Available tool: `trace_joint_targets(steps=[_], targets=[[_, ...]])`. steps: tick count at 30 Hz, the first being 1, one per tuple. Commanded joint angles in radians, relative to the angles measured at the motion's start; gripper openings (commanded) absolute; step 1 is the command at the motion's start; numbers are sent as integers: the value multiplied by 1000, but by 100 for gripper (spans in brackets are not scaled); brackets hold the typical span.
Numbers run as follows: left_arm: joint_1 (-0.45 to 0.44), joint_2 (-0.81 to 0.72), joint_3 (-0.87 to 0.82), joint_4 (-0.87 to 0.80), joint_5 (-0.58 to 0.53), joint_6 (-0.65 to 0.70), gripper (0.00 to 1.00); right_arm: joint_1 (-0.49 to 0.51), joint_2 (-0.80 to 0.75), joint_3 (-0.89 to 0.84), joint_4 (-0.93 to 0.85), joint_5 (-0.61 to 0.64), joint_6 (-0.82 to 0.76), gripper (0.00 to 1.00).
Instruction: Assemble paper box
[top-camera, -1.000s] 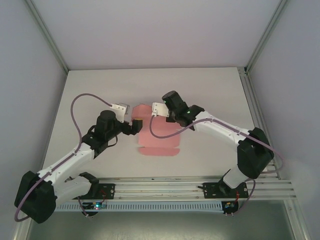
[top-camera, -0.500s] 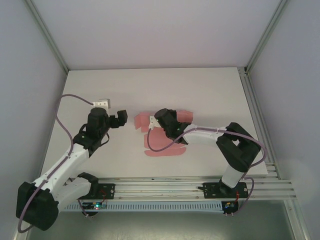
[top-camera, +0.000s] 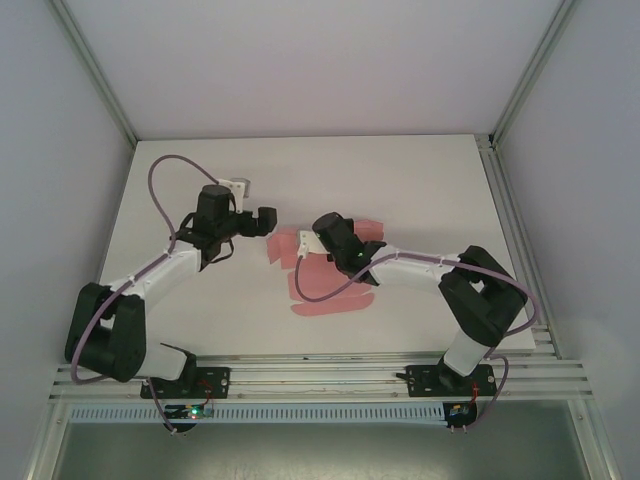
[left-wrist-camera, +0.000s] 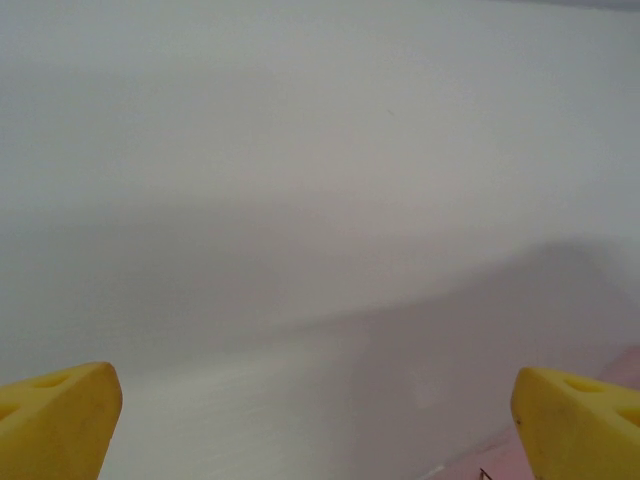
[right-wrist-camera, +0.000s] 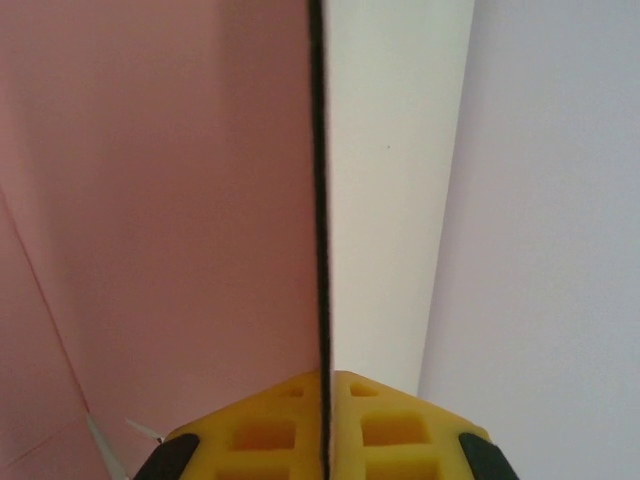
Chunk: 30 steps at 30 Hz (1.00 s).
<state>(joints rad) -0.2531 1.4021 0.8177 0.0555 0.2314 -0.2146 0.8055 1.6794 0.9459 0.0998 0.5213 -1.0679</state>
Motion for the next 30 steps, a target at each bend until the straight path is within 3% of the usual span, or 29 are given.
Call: trace_joint_targets(steps=[1,11,21,30], targets=[[6,15,18,31,182,96,100,-23,-43,21,-67,-74,69,0],[-3,44,7,27,396,151,100,-47,-77,59,-120,-141,111,0],[-43,57,20,54,318,167,100,-67,-143,75,-174,-272,178,0],[-93,92,-84,476,242,-53,100,-68,-151,97,-207,-354,214,0]])
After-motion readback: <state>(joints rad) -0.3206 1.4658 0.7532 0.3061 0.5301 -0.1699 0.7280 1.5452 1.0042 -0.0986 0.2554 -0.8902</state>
